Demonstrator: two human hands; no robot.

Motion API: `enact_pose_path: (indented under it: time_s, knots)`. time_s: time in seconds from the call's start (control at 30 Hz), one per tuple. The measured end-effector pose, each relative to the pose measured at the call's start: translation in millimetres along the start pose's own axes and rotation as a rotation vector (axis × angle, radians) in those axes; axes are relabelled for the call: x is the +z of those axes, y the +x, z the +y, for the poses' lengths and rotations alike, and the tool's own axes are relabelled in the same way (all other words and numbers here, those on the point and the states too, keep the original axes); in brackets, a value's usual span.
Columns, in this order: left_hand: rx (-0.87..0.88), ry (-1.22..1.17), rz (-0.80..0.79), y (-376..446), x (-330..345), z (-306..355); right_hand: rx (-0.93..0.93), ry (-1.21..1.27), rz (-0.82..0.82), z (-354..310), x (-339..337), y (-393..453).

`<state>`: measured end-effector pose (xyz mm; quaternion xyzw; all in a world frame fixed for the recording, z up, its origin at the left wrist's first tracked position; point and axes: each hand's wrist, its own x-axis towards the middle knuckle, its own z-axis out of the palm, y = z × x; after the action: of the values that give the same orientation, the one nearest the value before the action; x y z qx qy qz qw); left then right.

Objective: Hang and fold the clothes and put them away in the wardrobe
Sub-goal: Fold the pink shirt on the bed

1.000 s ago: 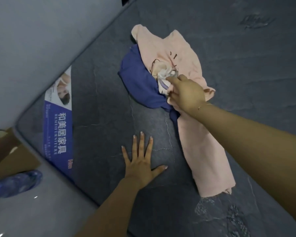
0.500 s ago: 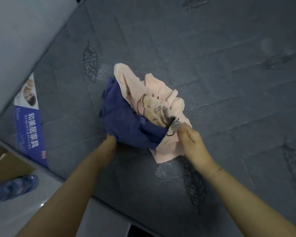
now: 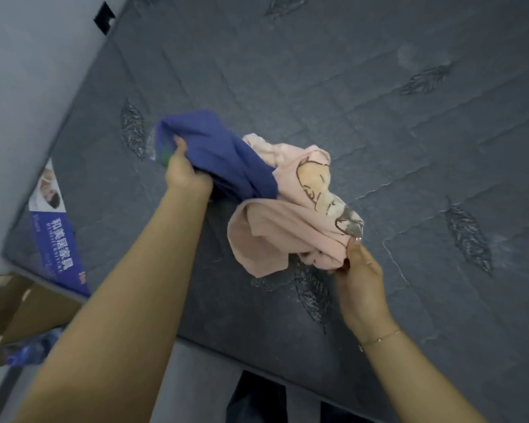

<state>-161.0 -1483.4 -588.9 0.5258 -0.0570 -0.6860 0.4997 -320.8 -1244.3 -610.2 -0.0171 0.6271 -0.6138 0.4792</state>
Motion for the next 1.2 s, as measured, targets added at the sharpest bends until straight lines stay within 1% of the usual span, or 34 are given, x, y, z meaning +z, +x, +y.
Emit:
enact_pose_path:
  time_s: [0.03,0.07,0.1,0.13,0.2,0.27,0.3,0.37,0.4,0.43,0.47,0.5,0.6,0.63,0.67,0.73,0.8,0.83,0.87,0.93,1.0,1.07,1.1,1.13,1.2]
  knots:
    - [0.071,-0.076,0.074,6.4,1.5,9.0,0.008,-0.013,0.030,0.4,-8.8,-3.4]
    - [0.108,-0.127,0.104,8.4,-1.5,15.3,0.018,-0.038,0.053,2.0,-18.5,-6.7]
    - [0.136,-0.092,0.138,10.1,-3.2,19.9,0.027,-0.076,0.076,4.2,-29.0,-10.1]
    - [0.148,0.019,0.138,8.8,-3.8,18.5,0.034,-0.123,0.104,7.6,-40.4,-13.2]
    - [0.111,0.375,0.099,-11.3,-12.2,-10.0,0.048,-0.194,0.154,16.9,-64.0,-19.7]
    - [0.112,0.699,-0.025,-36.7,-22.8,-54.2,0.064,-0.266,0.144,25.1,-84.8,-25.8]
    - [0.128,0.913,-0.138,-45.3,-27.7,-75.2,0.075,-0.301,0.125,27.6,-94.6,-27.9]
    - [0.102,1.512,-0.366,-56.9,-41.1,-114.9,0.073,-0.330,0.096,28.2,-111.1,-30.9]
    - [0.086,1.818,-0.417,-63.7,-50.8,-131.8,0.061,-0.338,0.098,26.9,-118.7,-31.0]
    - [0.113,2.040,-0.433,-70.5,-61.7,-146.4,0.051,-0.343,0.116,25.3,-126.6,-30.4]
    - [0.155,2.134,-0.442,-78.2,-70.3,-158.1,0.044,-0.337,0.140,23.4,-135.2,-28.9]
    - [0.151,2.111,-0.465,-88.0,-76.4,-168.4,0.041,-0.335,0.160,21.8,-145.1,-28.0]
    - [-0.078,1.784,-0.614,-127.7,-95.2,-194.3,0.069,-0.389,0.144,18.5,-175.9,-34.0]
    - [-0.062,1.716,-0.622,-142.9,-100.1,-199.9,0.098,-0.432,0.130,19.5,-187.3,-40.1]
    - [0.006,1.668,-0.593,-155.4,-103.6,-204.5,0.126,-0.481,0.129,22.1,-198.9,-47.4]
    - [0.204,1.565,-0.445,-174.5,-103.1,-205.6,0.196,-0.551,0.154,29.5,-221.3,-61.5]
    - [0.378,1.445,-0.330,-176.0,-84.3,-201.2,0.319,-0.591,0.160,35.2,-240.5,-69.5]
    - [0.414,1.418,-0.299,-171.4,-71.4,-199.5,0.396,-0.621,0.139,37.6,-248.1,-71.7]
    - [0.410,1.419,-0.285,-165.6,-57.7,-198.5,0.475,-0.651,0.099,39.5,-254.1,-73.4]
    - [0.310,1.484,-0.292,-151.2,-32.6,-202.5,0.563,-0.667,0.017,40.3,-258.0,-75.2]
    - [0.120,1.543,-0.321,-138.2,-15.7,-211.5,0.530,-0.679,-0.006,35.4,-251.6,-72.9]
    - [-0.118,1.543,-0.381,-130.3,-11.0,-221.2,0.390,-0.734,0.093,27.0,-241.3,-61.1]
    - [-0.188,1.583,-0.410,-127.5,-14.1,-226.1,0.304,-0.782,0.138,19.8,-234.8,-51.5]
    - [-0.197,1.669,-0.434,-125.3,-18.5,-229.8,0.218,-0.839,0.136,10.7,-226.9,-38.5]
    - [-0.060,1.848,-0.442,-121.2,-27.4,-233.8,0.043,-0.961,0.015,-9.3,-206.3,-8.2]
